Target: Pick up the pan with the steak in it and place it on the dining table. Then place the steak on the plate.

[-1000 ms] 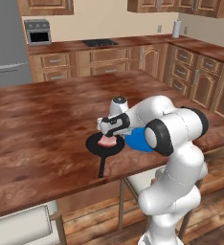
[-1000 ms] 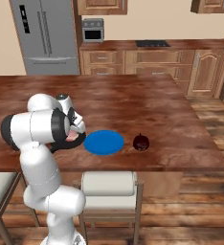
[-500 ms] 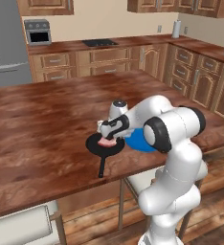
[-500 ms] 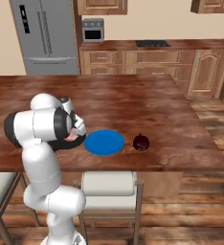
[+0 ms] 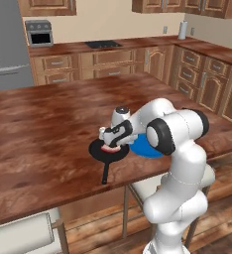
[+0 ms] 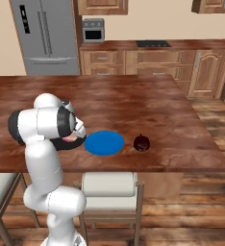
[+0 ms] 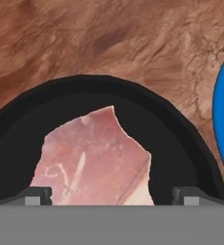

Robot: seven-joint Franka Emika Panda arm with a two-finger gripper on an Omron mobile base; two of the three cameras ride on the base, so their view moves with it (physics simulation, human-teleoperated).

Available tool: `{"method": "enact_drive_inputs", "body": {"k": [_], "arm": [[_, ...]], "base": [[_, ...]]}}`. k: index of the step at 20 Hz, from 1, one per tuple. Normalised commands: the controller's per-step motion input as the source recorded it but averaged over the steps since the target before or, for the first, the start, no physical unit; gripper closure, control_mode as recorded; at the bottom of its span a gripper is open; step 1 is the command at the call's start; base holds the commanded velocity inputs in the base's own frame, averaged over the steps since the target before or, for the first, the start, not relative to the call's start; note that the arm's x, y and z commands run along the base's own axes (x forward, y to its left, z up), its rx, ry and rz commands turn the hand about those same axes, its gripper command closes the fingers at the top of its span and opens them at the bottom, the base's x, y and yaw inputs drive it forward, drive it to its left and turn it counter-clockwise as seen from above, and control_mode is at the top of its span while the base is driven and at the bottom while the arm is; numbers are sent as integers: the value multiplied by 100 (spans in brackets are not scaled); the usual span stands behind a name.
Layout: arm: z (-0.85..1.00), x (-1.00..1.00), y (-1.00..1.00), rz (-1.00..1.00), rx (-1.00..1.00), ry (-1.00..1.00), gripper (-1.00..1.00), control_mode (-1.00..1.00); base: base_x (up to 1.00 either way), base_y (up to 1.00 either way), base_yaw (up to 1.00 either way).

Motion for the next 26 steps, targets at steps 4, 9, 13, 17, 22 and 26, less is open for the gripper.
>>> {"method": "enact_drive_inputs", "body": {"k": [4,9,13,17,22,26], "arm": [[-18,0,-2,0,4,-1,-100,-100],[-15,0,0,0,2,-2,-100,-100],[-12,0,0,0,2,-4,-100,-100],[-14,0,0,0,4,-4,-100,-100],[-11,0,0,0,3,-5,-100,-100],[-11,0,0,0,2,-1,-100,-100]], "base": [[0,0,0],[0,0,0],[0,0,0],[0,0,0],[0,0,0],[0,0,0]]}}
